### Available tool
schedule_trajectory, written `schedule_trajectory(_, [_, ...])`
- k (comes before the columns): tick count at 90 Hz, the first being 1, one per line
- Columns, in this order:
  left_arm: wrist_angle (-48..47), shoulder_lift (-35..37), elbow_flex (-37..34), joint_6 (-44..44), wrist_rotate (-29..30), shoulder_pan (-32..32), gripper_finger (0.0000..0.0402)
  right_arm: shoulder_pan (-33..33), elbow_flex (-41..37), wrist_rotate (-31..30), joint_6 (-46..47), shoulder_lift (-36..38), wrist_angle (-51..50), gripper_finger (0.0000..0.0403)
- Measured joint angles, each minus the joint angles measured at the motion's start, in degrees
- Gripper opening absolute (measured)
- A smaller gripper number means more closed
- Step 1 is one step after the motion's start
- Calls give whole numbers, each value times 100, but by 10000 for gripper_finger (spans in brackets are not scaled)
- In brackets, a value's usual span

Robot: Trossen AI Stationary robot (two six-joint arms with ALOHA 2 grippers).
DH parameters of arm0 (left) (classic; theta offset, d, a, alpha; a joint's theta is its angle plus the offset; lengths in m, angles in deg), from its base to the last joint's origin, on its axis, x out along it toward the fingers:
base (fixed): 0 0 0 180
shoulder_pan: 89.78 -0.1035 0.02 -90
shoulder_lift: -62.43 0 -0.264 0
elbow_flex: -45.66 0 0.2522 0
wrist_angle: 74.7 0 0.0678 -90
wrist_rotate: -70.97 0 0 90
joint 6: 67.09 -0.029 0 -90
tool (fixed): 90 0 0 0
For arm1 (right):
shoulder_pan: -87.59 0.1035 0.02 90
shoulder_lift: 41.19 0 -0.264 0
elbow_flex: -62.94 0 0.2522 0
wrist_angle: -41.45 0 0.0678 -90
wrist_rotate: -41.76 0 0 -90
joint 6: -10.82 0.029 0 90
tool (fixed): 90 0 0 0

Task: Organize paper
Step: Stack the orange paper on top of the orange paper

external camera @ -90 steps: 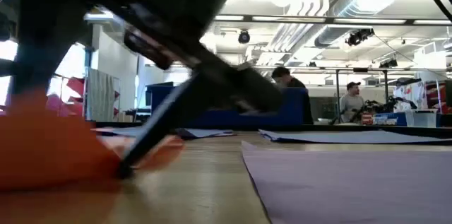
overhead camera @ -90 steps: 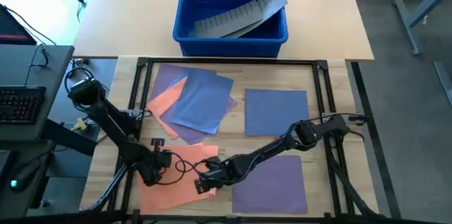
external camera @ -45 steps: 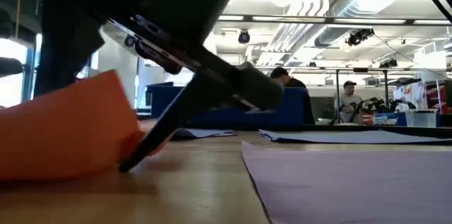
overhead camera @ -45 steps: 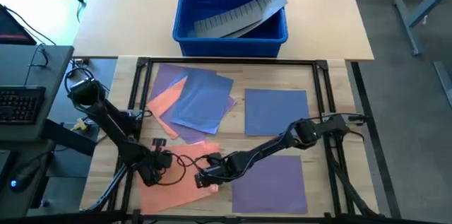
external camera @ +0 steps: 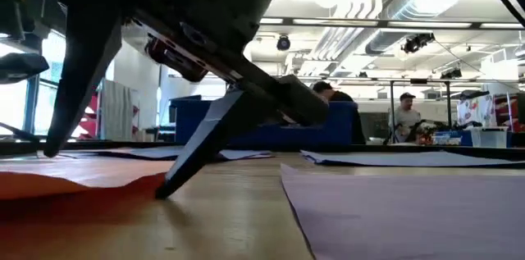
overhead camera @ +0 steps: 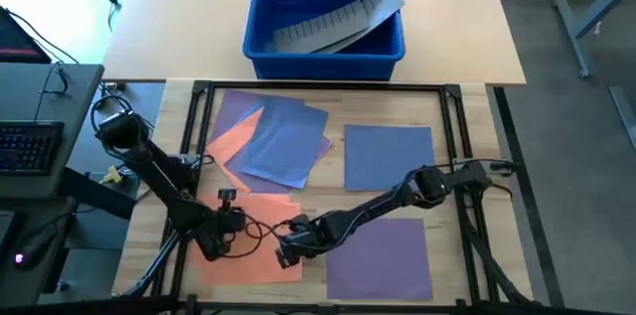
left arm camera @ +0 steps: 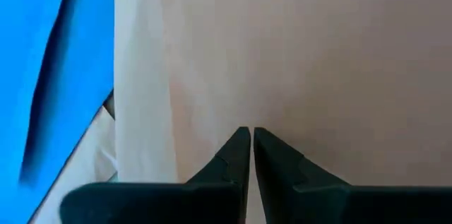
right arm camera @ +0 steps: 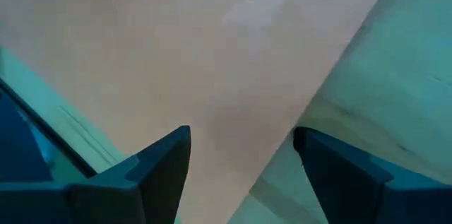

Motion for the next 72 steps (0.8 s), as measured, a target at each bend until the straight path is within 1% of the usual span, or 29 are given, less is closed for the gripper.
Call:
schedule_trajectory(12, [-771,4,282,377,-13,0,0,-3,-4,-180,190,0,105,251])
schedule_trajectory(20, [-1413,7,499,584,45,0,0,-12,-11,-290,504,-7,226,251])
schedule_trajectory(29, [-1773,9,667,659,41,0,0,-12,-15,-528,1000,-12,305,251])
schedule_trajectory(34, [-1808,9,688,678,1,0,0,-22,-24,-577,1179,-17,476,251])
schedule_trajectory(40, [-1780,9,695,708,-83,4,0,-42,-26,-599,1294,-41,933,251])
schedule_trajectory(51, [-1771,9,697,714,-131,4,0,-55,-38,-598,1266,-57,1427,246])
schedule_trajectory(66, [-1766,9,697,710,-102,7,0,-86,-35,-487,1334,-113,1478,210])
schedule_trajectory(72, [-1766,9,697,710,-98,7,0,-112,-35,-532,1236,-155,1564,194])
